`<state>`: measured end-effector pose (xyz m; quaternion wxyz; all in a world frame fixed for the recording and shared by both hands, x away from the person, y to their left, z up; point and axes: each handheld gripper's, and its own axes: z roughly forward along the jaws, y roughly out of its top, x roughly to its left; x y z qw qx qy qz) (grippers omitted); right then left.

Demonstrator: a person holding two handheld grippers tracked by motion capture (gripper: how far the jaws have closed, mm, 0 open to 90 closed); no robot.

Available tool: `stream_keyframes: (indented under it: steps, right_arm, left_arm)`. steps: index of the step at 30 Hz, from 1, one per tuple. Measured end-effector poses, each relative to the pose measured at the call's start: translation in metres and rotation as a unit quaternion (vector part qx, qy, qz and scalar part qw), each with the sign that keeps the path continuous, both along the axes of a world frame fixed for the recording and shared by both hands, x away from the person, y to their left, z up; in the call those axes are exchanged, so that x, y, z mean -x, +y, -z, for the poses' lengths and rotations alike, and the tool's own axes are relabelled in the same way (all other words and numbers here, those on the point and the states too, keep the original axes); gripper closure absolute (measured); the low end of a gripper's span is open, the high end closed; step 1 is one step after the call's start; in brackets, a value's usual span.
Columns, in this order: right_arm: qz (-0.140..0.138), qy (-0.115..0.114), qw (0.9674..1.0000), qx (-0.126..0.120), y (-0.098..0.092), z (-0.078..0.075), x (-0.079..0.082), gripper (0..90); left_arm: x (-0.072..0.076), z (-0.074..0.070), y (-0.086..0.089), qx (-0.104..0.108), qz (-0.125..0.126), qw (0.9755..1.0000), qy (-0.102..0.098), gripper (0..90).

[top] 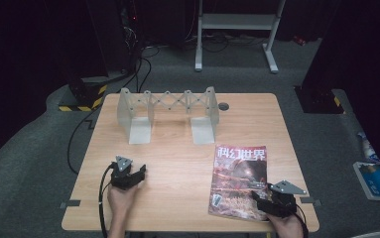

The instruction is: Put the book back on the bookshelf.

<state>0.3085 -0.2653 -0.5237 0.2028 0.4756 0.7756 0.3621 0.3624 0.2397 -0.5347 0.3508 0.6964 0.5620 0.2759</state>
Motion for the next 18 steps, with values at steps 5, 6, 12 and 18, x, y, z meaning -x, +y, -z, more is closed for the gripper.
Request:
stream_keyframes:
  steps: [5,6,12,18]
  right_arm:
    - [-0.011,-0.003,0.9999,0.001,0.004,0.000,0.004,29.2]
    - [-0.014,-0.004,0.9999,0.003,0.005,0.000,0.004,29.2]
    - [-0.026,-0.006,0.9996,0.001,0.009,0.001,0.006,29.2]
    - [-0.035,-0.007,0.9993,-0.005,0.015,0.002,0.007,29.1]
  left_arm:
    - [0.001,0.000,-0.001,-0.003,0.001,1.0000,0.000,37.1]
    - [0.001,0.000,-0.001,-0.004,0.002,1.0000,0.001,37.1]
    - [0.005,0.000,-0.005,-0.003,0.011,0.9999,0.001,36.6]
    - [0.010,0.000,-0.009,0.009,0.024,0.9997,0.001,36.4]
